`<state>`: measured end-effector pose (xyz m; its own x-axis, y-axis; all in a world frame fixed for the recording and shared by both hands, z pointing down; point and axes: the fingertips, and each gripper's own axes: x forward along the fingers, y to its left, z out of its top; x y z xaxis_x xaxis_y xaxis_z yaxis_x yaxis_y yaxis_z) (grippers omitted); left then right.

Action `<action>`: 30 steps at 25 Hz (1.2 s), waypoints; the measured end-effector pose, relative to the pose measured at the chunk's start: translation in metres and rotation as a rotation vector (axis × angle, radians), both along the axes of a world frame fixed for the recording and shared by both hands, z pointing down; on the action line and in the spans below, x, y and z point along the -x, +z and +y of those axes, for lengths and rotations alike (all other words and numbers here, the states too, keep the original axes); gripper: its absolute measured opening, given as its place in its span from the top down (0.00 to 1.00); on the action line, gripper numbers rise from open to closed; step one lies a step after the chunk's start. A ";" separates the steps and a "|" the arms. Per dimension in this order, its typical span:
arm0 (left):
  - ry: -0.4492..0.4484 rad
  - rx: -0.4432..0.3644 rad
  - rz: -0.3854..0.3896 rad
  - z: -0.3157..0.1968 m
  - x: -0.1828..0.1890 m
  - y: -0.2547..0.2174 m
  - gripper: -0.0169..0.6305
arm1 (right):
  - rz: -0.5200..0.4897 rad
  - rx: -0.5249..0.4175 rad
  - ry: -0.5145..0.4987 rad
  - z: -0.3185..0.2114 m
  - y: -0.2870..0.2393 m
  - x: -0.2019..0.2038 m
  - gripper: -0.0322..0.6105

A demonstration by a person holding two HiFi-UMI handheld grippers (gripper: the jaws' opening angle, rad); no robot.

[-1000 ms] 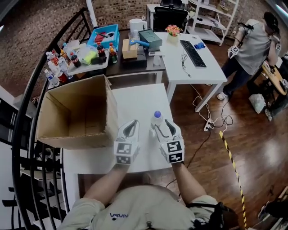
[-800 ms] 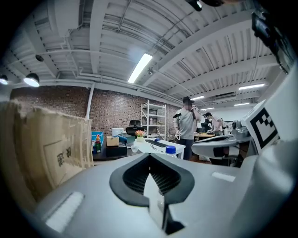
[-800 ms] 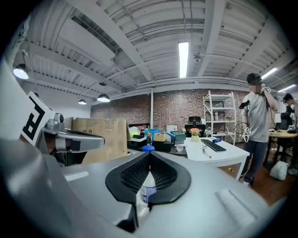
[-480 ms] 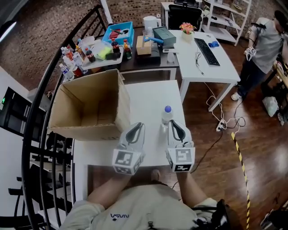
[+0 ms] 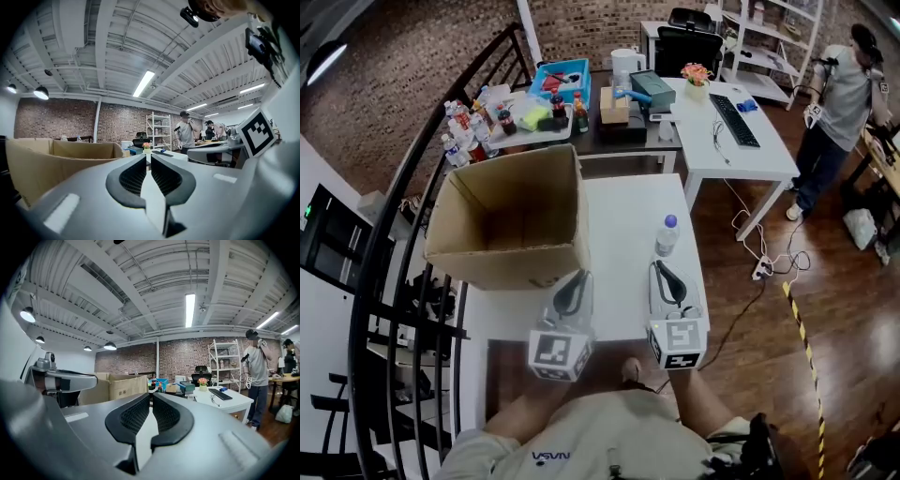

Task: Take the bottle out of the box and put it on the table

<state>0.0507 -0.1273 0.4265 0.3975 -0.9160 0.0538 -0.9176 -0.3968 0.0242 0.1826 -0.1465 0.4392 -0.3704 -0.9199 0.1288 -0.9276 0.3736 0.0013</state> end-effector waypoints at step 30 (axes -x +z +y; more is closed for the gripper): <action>-0.120 -0.016 0.017 0.229 0.173 -0.006 0.97 | -0.004 -0.037 -0.067 0.235 -0.028 0.153 0.95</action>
<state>-0.1223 0.1022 0.4207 0.2854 -0.9579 0.0327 -0.9581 -0.2843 0.0351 0.0297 0.0888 0.4108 -0.4316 -0.8972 0.0934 -0.9006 0.4345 0.0122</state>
